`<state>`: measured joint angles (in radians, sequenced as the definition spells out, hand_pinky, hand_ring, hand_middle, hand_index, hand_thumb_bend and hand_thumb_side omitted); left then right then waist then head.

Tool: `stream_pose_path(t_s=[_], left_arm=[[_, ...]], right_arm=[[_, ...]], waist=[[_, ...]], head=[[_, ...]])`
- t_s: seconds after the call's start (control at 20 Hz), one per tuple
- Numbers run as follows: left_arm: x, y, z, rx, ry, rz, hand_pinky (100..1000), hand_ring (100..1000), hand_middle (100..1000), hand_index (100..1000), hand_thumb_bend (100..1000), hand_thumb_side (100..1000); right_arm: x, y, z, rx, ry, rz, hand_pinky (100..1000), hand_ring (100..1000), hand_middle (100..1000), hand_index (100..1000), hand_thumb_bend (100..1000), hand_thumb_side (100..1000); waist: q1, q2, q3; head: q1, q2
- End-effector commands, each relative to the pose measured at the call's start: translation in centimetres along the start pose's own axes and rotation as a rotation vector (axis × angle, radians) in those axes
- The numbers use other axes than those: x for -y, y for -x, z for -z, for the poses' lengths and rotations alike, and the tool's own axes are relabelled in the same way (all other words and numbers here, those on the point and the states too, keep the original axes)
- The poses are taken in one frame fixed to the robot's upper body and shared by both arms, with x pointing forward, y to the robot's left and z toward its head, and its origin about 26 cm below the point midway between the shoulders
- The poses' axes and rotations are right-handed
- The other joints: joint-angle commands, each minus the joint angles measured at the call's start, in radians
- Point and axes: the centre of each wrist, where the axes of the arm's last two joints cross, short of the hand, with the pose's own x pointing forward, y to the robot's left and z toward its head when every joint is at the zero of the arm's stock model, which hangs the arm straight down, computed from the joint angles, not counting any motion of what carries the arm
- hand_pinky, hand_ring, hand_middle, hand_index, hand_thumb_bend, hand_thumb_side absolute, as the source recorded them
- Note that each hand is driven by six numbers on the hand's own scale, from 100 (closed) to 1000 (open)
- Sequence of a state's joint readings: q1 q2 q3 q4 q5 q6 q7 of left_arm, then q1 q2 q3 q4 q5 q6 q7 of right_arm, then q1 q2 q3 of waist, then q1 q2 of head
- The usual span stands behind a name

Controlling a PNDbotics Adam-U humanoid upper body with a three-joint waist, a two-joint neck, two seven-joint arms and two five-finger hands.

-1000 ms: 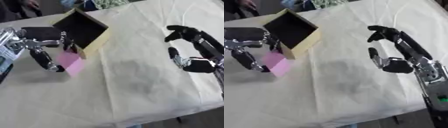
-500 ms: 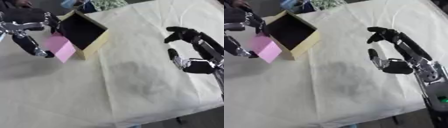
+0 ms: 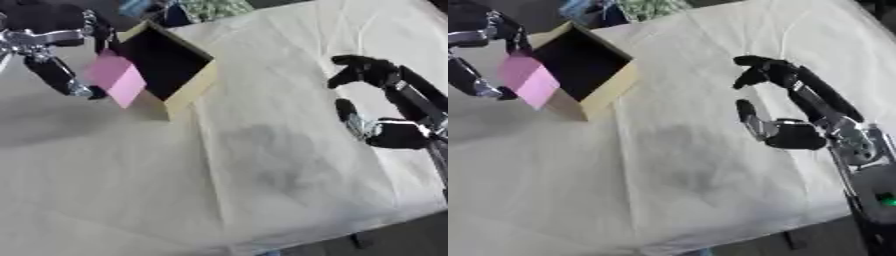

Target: Pick up objects on the table and place them in the box.

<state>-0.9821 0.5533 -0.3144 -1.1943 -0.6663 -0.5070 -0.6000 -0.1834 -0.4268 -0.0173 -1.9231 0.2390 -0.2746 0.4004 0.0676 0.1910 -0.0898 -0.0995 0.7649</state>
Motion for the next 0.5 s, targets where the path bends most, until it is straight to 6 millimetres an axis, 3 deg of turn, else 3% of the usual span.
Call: stream_pose_path(t_s=[0.05,0.5], left_arm=[[-0.9,1.0,-0.1,0.028,0.055,0.064,767,566,442,673,458,100],[-0.7,1.3,1.8,-0.023,-0.042,0.064,766,564,449,671,442,100]], right_arm=[[0.2,-0.3,0.2,0.019,-0.006,-0.001,783,756,637,936,100,391],[-0.2,-0.3,0.5,0.034,-0.026,0.016,784,757,634,937,100,408]], waist=[[-0.006,-0.014,-0.004],[-0.008,-0.008,-0.018]], head=[[0.01,0.005],[0.053,0.005]])
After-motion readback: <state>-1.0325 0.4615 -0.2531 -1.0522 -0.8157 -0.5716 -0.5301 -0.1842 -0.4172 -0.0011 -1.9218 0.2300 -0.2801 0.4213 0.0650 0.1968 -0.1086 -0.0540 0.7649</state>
